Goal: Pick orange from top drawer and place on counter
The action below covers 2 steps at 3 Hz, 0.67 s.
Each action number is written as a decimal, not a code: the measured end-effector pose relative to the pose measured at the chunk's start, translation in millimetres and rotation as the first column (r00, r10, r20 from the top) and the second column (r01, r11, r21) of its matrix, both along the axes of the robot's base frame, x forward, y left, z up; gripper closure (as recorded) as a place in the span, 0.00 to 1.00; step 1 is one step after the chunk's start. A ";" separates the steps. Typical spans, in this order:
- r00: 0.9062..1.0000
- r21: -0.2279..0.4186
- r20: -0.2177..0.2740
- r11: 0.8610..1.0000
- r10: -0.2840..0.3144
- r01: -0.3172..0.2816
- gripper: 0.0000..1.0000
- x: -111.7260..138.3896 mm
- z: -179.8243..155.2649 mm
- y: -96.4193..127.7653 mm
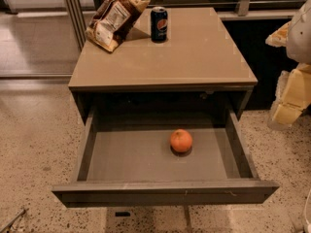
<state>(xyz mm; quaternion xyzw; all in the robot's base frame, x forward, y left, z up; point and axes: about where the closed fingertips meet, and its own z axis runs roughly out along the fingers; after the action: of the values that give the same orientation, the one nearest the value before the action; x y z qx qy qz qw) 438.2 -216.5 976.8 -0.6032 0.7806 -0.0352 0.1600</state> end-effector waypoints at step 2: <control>1.000 0.000 0.000 1.000 0.000 0.000 0.19 0.0 -0.1 0.0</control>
Offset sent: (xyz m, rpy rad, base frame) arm 0.0000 0.0000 0.0000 0.0000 0.0000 0.0000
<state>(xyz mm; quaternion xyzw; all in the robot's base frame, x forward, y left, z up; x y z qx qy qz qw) 438.2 -216.5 976.8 -0.6032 0.7806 -0.0352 0.1601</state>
